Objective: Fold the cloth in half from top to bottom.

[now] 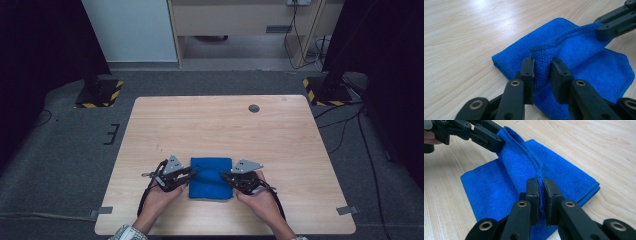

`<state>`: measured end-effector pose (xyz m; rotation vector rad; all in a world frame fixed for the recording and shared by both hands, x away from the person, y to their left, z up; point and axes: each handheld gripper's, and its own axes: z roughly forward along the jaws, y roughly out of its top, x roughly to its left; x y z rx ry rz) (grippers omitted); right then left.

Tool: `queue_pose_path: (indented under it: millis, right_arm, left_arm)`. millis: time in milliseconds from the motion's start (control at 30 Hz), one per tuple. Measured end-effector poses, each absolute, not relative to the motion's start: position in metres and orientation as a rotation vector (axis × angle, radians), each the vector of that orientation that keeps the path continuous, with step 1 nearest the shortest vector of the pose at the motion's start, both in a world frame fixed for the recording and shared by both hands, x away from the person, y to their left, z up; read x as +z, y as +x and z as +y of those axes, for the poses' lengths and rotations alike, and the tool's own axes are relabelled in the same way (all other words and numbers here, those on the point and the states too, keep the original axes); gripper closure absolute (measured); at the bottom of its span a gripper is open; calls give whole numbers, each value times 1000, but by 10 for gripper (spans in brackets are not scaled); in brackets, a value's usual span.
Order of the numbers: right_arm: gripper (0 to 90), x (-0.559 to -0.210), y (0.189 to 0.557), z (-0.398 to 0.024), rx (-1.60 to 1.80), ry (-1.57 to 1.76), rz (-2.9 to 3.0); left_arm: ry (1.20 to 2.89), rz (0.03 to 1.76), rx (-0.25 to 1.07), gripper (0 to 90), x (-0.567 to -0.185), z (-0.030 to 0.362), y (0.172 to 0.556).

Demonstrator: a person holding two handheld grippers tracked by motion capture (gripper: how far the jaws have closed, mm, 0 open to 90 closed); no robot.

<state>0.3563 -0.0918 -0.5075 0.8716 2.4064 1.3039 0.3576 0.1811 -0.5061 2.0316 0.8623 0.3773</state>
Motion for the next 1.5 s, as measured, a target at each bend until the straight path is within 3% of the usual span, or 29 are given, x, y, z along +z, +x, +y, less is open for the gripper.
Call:
queue_pose_path:
  millis: [333,733,1333,1500]
  right_arm:
    - [835,-511,354,-95,1305,878,2412]
    - [811,-515,348,-94,1306,869,2429]
    - [807,-509,343,-102,1318,868,2420]
    - [769,-513,342,-101,1305,869,2442]
  left_arm:
    - [2049,858,376,527,-512,184,351]
    - [2062,851,337,417,-518,183,346]
    - [2044,820,323,419,-518,177,342]
    - [2068,786,327,470,-519,175,341]
